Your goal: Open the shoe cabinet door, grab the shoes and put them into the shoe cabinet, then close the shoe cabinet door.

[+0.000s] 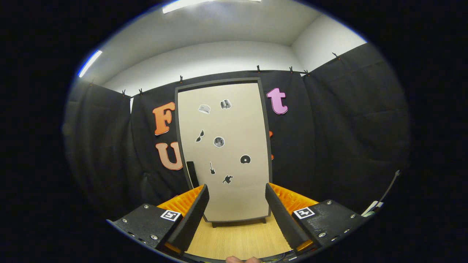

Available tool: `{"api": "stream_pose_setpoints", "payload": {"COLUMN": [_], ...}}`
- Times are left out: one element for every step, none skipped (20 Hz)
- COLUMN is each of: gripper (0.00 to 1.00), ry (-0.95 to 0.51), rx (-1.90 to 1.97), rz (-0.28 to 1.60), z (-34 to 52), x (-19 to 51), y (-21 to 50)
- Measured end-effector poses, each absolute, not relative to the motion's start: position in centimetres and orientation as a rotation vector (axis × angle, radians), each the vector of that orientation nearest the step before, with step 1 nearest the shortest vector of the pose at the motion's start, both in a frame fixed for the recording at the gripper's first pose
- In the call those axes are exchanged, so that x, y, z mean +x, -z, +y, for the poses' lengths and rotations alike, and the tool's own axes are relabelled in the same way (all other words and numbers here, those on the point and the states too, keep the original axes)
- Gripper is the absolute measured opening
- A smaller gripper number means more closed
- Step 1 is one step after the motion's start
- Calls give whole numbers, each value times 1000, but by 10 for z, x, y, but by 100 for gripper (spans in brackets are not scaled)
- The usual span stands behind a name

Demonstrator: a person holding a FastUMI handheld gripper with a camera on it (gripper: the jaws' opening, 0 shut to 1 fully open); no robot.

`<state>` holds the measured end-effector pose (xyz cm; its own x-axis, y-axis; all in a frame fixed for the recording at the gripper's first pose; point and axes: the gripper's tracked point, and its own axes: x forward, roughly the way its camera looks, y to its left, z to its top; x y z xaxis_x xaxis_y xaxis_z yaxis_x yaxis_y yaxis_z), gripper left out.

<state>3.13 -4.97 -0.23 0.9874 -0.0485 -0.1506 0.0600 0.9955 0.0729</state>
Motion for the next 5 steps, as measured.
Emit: {"api": "stream_pose_setpoints", "payload": {"gripper": [96, 96, 96, 96, 96], "ry": [53, 46, 39, 35, 29], "rx": [78, 79, 80, 79, 81], "rz": [146, 145, 147, 149, 150], "z": [-46, -43, -39, -37, -33], "x": [32, 33, 34, 35, 35], "y": [1, 1, 2, 2, 2]}}
